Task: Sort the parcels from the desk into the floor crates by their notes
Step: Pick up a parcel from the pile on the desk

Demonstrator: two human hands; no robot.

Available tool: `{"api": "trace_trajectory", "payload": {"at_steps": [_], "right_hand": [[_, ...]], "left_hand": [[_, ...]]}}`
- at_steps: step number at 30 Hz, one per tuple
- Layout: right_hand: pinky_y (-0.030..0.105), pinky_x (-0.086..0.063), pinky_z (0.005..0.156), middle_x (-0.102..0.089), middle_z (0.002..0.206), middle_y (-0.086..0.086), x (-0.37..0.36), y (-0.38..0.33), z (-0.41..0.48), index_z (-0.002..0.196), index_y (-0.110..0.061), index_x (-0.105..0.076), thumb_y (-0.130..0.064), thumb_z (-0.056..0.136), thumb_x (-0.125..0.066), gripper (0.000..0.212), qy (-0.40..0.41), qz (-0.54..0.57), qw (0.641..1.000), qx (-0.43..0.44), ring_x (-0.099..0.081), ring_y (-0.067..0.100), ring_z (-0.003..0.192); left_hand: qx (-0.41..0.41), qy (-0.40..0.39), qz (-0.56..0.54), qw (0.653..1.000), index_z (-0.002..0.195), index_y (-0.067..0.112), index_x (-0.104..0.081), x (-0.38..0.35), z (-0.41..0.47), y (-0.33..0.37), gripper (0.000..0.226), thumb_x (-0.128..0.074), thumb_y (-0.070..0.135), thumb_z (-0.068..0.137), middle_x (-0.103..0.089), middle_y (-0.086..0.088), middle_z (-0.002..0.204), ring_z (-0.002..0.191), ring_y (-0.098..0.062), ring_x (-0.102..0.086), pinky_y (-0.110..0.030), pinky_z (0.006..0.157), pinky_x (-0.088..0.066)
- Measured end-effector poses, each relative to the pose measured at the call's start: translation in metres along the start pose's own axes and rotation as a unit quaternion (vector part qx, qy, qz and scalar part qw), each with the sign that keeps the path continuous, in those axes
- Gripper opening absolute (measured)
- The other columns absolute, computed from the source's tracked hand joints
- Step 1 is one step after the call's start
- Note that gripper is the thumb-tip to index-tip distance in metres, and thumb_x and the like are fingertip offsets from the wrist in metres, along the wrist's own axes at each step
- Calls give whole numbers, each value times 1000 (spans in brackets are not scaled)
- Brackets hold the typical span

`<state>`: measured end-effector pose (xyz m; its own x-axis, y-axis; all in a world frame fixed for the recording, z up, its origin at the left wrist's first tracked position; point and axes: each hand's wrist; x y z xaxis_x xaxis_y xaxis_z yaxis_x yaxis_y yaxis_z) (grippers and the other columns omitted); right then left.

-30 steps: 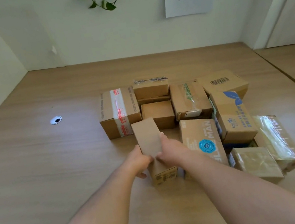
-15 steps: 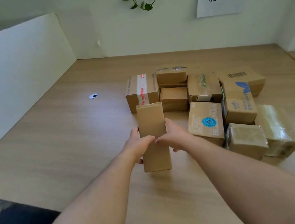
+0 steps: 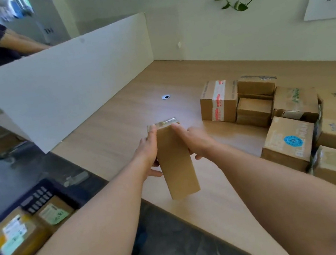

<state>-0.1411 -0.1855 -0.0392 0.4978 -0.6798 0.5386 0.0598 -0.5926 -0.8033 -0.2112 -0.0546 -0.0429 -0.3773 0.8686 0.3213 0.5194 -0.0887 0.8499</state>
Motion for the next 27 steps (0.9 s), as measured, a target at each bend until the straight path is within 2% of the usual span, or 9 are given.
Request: {"api": "trace_trajectory", "payload": {"at_steps": [4,8,12,14,16,19,22,25,27], "right_hand": [[44,-52,87,-60,108,10,-31,-22,6,120,-9,-53,-73,90,-24,76,-12,-31,999,21,-59,26,96],[40,-51,87,-61,112,10,-75,-53,18,113,-8,-56,-52,98,-38,49,-55,-22,998,28,-59,26,101],[35,-53,81,-64,110,10,-132,-93,25,114,-11,-56,-28,96,-49,26,-131,-1,991,38,-59,20,89],[31,-51,69,-63,111,8,-166,-114,22,131,-19,-43,-18,95,-50,38,-179,14,982,56,-58,19,83],[32,-55,68,-60,119,7,-197,-133,18,149,-32,-19,-11,94,-52,67,-218,21,974,63,-62,23,92],[33,-57,68,-57,116,3,-240,-160,19,152,-39,6,-5,92,-55,92,-268,0,961,73,-63,22,90],[40,-59,73,-53,108,-1,-282,-181,25,152,-42,6,0,89,-59,100,-288,-71,949,110,-63,22,90],[36,-59,72,-49,108,-5,-322,-199,26,151,-43,-2,0,88,-60,96,-308,-123,932,145,-61,19,94],[33,-58,71,-50,103,-8,-347,-212,25,148,-37,-16,-1,88,-61,83,-321,-133,923,164,-59,17,97]], "left_hand": [[-9,18,-16,1000,139,25,-33,36,0,-17,59,-27,65,95,-52,-12,126,107,-31,-57,-51,86,-54],[-11,69,-48,996,136,23,-35,82,0,-38,45,-36,48,98,-51,-12,126,112,-30,-54,-48,89,-51],[-2,137,-90,986,133,17,-35,142,-2,-64,43,-47,37,97,-53,-9,120,104,-26,-56,-38,75,-52],[11,179,-65,982,135,19,-36,178,-1,-79,48,-50,42,95,-53,-7,125,107,-25,-55,-39,79,-52],[28,201,-38,979,138,21,-35,215,-1,-94,51,-51,41,95,-54,-7,128,107,-25,-55,-40,84,-52],[33,163,-38,985,152,35,-11,262,-3,-118,66,-47,28,97,-53,-3,129,104,-22,-58,-36,76,-51],[41,139,-44,988,152,44,-2,303,-6,-140,75,-48,20,97,-52,-3,128,103,-22,-58,-36,75,-53],[45,154,-55,986,143,43,-22,341,-6,-163,65,-53,15,93,-53,-5,125,107,-26,-57,-46,85,-56],[58,161,-61,983,132,40,-31,366,-8,-180,55,-55,13,91,-53,-8,120,106,-28,-57,-48,84,-57]]}}
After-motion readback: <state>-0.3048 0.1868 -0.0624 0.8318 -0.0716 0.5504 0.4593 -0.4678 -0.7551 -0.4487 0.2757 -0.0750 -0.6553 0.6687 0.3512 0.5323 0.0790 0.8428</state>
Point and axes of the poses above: each hand's wrist, its own z-axis towards the middle knuckle, its own x-axis out of the back of the hand, y = z × x
